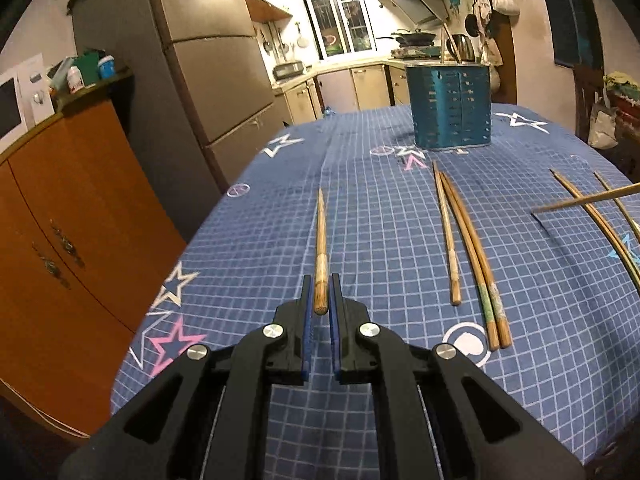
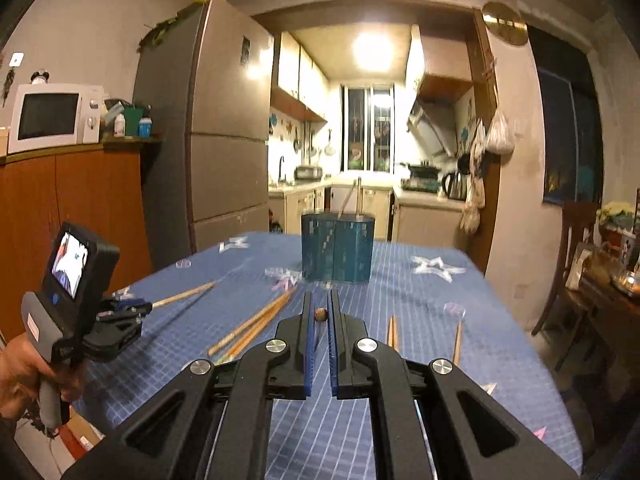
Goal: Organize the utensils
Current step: 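Lift both held chopsticks and carry them over the teal holder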
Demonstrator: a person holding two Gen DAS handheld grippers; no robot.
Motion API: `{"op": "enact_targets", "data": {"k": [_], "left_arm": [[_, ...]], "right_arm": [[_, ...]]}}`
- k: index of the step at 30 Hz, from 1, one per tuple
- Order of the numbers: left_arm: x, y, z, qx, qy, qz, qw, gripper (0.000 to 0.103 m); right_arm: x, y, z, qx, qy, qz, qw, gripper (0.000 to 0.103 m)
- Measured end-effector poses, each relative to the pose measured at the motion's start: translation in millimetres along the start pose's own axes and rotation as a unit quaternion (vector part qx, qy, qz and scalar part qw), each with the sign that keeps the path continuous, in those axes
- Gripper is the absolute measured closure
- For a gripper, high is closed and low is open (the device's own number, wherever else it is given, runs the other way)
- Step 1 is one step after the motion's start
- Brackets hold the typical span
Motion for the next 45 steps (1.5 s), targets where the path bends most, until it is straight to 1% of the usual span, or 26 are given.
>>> {"op": "enact_targets", "data": {"k": [4, 7, 9, 11, 13, 18, 22, 27, 33, 38, 42, 45], "left_arm": [[-18.3, -16.2, -10.8, -0.002, -0.008, 0.023, 0.9997, 0.097], [-35.3, -27.6, -22.1, 0.015, -0.026, 0.040, 0.9988, 0.097], [-47.4, -34.6, -30.7, 0.039, -0.045, 0.050, 0.9970, 0.097], [-59.7, -42.9, -38.7, 0.078, -0.068, 0.059, 0.9929, 0.097], [-70.6, -50.6, -45.5, 0.107, -0.080, 0.069, 0.9886, 0.097], [-92.2, -64.7, -54.3, 0.158, -0.093, 0.085, 0.9794, 0.098], [-101.2, -70.8, -57.5, 0.180, -0.096, 0.088, 0.9750, 0.098], [-110.5, -75.4, -59.6, 0.187, -0.090, 0.089, 0.9741, 0.098], [-138.6, -94.4, -64.2, 0.181, -0.077, 0.120, 0.9730, 0.098], [-156.9, -96.7, -60.6, 0.183, -0.069, 0.133, 0.9716, 0.098], [-173.6, -90.1, -54.3, 0.191, -0.064, 0.136, 0.9700, 0.098], [-194.8, -84.0, -49.6, 0.199, -0.063, 0.147, 0.9669, 0.098]], "right_arm": [[-32.9, -6.5, 1.6, -0.017, 0.006, 0.031, 0.999, 0.095], [-58.1, -8.3, 3.1, -0.042, 0.017, 0.045, 0.998, 0.095], [-70.0, -7.3, 4.8, -0.052, 0.023, 0.049, 0.997, 0.096], [-80.8, -6.8, 6.1, -0.066, 0.033, 0.051, 0.996, 0.096], [-87.0, -5.2, 5.7, -0.069, 0.032, 0.053, 0.996, 0.096], [-99.7, 1.6, 4.3, -0.078, 0.033, 0.051, 0.995, 0.096], [-106.6, 3.8, 2.1, -0.077, 0.026, 0.053, 0.995, 0.095], [-117.6, 9.2, 1.1, -0.078, 0.017, 0.055, 0.995, 0.096], [-137.6, 20.6, 3.5, -0.077, 0.016, 0.057, 0.995, 0.095], [-148.7, 35.5, 7.8, -0.077, 0.021, 0.051, 0.996, 0.096], [-154.7, 57.3, 13.6, -0.075, 0.025, 0.037, 0.996, 0.096], [-171.8, 78.1, 19.6, -0.072, 0.032, 0.034, 0.996, 0.096]]}}
Point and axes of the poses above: each gripper's, at about its wrist camera, not at the fingertips, and y roughly the way its jaws point, z to its right, x to its underside, the point moved 10 cm from there along y, roughly the way its jaws point, and after that the axes turned 11 degrees about y, right-handed, at the moved point
